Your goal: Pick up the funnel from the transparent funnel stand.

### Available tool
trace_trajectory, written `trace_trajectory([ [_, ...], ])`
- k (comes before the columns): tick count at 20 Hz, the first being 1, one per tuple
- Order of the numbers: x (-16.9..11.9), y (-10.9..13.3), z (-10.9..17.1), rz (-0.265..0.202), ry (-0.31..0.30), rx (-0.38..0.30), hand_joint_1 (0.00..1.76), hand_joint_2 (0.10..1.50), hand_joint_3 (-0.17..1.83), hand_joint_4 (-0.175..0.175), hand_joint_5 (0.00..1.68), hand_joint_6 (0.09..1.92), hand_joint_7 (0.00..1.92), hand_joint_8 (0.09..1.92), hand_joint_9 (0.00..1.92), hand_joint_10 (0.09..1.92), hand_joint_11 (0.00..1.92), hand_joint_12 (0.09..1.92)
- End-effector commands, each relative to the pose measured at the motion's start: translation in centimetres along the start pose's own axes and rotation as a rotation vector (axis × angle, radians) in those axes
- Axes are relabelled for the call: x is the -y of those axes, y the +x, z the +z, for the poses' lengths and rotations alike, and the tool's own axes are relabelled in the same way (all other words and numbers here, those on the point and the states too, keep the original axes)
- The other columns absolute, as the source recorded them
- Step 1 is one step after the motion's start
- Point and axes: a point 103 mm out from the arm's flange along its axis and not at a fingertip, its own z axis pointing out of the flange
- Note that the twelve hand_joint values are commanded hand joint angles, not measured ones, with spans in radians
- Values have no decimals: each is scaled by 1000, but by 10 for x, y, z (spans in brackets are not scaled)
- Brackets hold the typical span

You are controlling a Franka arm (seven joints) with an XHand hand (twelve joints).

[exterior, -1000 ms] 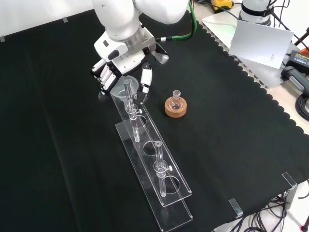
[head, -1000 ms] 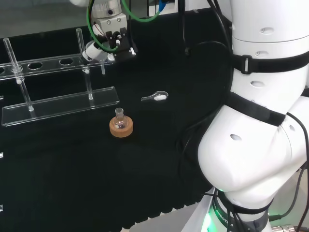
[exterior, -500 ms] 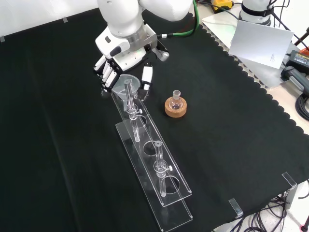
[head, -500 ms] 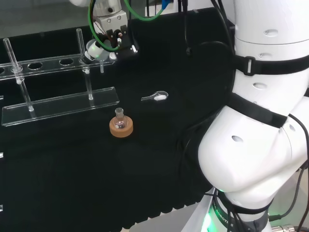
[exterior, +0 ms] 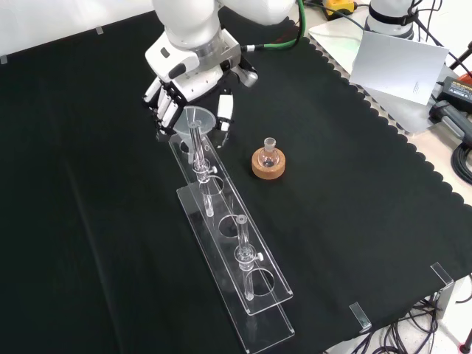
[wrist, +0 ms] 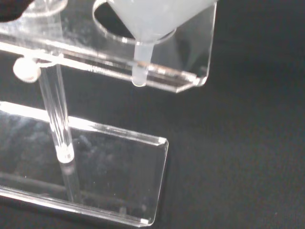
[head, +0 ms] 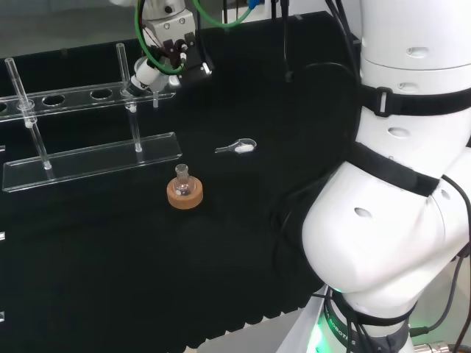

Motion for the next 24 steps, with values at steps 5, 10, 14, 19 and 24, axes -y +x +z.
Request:
trace_trajectory([
  [5, 6, -5, -31, -15, -22, 38, 649, 668, 408, 19, 708, 254, 875, 533, 1009, 340, 499, 1306],
  [10, 14, -11, -62, -30, -52, 47, 646, 640, 470, 19, 672, 355, 886, 531, 1018, 329, 506, 1301],
  [14, 21, -13, -80, -50, -55, 62, 645, 634, 484, 19, 657, 391, 886, 532, 1020, 326, 505, 1301],
  [19, 44, -28, -111, -35, -100, 71, 643, 630, 496, 20, 634, 441, 882, 534, 1019, 324, 501, 1300],
  [24, 68, -47, -122, 7, -121, 63, 642, 630, 498, 20, 626, 453, 876, 533, 1016, 322, 493, 1303],
])
